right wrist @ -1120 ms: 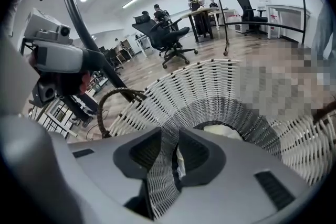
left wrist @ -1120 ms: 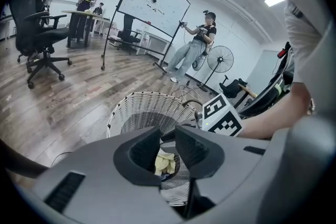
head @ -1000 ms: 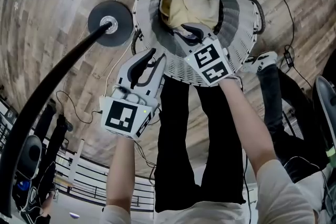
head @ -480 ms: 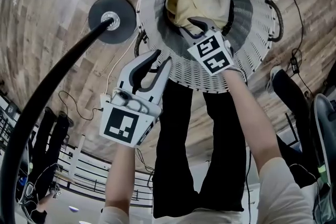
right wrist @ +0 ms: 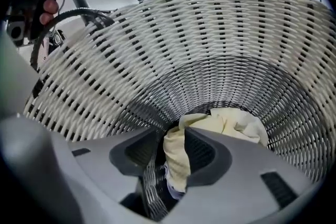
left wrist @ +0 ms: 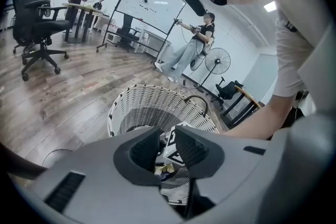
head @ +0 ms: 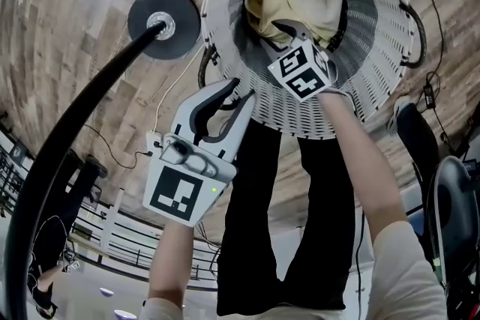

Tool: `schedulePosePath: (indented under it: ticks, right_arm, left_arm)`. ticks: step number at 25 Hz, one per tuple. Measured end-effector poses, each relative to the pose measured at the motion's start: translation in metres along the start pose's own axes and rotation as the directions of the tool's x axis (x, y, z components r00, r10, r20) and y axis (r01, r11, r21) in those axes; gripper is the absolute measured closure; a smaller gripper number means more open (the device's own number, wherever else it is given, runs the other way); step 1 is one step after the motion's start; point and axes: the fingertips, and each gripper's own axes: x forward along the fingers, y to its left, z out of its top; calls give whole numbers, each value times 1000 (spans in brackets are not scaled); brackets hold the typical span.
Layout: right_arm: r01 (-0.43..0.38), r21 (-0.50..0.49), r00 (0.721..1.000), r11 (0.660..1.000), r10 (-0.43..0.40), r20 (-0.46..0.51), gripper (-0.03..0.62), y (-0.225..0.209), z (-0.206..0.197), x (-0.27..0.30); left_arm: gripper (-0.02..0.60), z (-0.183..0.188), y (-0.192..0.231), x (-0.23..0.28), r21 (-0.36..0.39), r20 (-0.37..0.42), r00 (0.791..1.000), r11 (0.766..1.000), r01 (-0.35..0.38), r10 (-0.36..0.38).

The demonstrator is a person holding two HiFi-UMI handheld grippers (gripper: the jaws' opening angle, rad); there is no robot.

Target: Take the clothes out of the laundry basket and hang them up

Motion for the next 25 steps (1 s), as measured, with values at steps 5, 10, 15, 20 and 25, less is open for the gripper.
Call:
schedulePosePath:
  ticks: [5,10,15,20,25]
  right_arm:
    - [10,17,1000,1000,-10,-19,410,-10,-9,15]
    - [13,17,999,1000,-12,-48,397,-14,-18,28]
    - [16,-15,997,1000,-17,-81,392,-14,-24,36]
    - [32,-31,995,999,-35,-89,433,-16,-28,40]
    - [44,-39,995,998,-48,-90,495,-20,-30,41]
  left_arm:
    - [485,0,0,0,-10,-6,1000,1000,13,-13]
    - [485,-2,0,-2,-13,0,999,999,34,-34]
    - [485,-2,1,-5,-18,1,999,999,42,-42]
    - [486,-2,0,-5,-9,5,999,999,40,-40]
    - [486,-2,0,-4,0,5,999,999,37,-37]
